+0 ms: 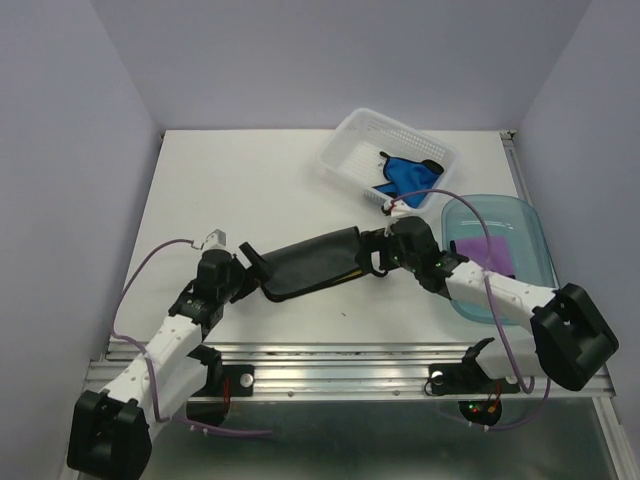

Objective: Fold and stack the towels
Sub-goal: Fold the towel

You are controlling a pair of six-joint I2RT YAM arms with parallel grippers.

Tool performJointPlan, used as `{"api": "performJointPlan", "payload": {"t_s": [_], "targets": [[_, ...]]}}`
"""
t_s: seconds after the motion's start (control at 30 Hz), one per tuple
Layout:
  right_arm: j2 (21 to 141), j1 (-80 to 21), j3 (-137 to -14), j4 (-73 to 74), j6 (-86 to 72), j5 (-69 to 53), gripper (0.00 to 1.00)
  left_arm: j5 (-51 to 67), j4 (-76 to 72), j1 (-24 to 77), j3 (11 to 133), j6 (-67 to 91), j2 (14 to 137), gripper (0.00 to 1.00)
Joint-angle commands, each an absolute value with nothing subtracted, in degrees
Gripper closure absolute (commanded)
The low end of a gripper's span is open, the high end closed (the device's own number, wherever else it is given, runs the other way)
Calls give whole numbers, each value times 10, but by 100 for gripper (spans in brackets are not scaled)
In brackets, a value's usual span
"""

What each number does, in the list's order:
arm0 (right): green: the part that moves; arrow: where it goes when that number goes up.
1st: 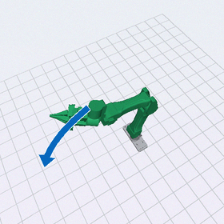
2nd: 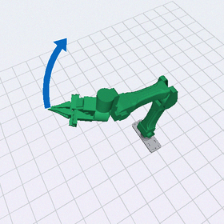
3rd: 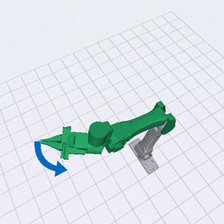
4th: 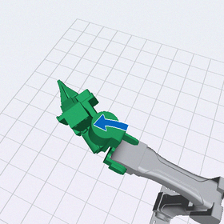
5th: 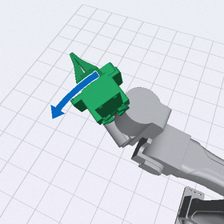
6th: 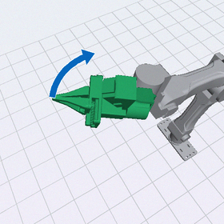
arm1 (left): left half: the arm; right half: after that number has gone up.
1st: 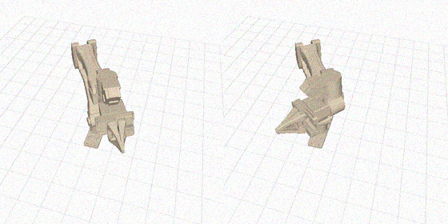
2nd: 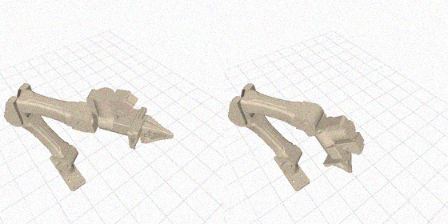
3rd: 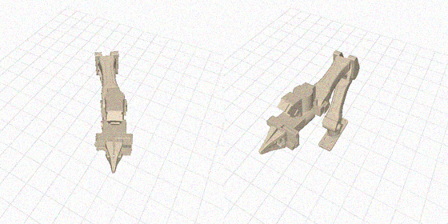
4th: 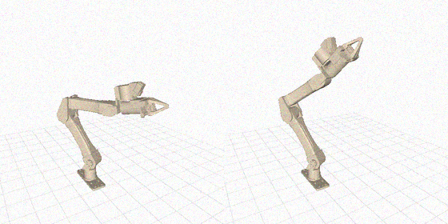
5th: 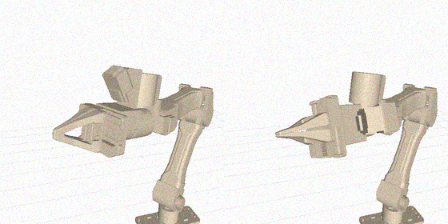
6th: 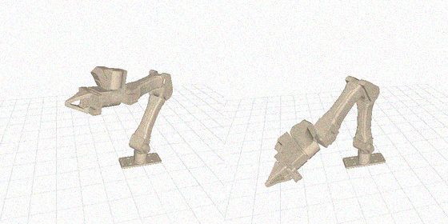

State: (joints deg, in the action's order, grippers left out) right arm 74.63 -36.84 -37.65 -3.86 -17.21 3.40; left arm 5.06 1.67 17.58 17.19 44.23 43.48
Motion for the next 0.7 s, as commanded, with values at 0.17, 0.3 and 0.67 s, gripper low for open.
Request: {"api": "performJointPlan", "payload": {"t_s": [0.17, 0.3, 0.67], "targets": [[835, -373, -485, 30, -228, 58, 0, -40, 47, 178, 239, 452, 541, 1], [871, -373, -512, 53, -263, 94, 0, -41, 33, 178, 250, 447, 582, 11], [940, -374, -560, 91, -288, 106, 16, -29, 3, 178, 258, 435, 667, 46]]}}
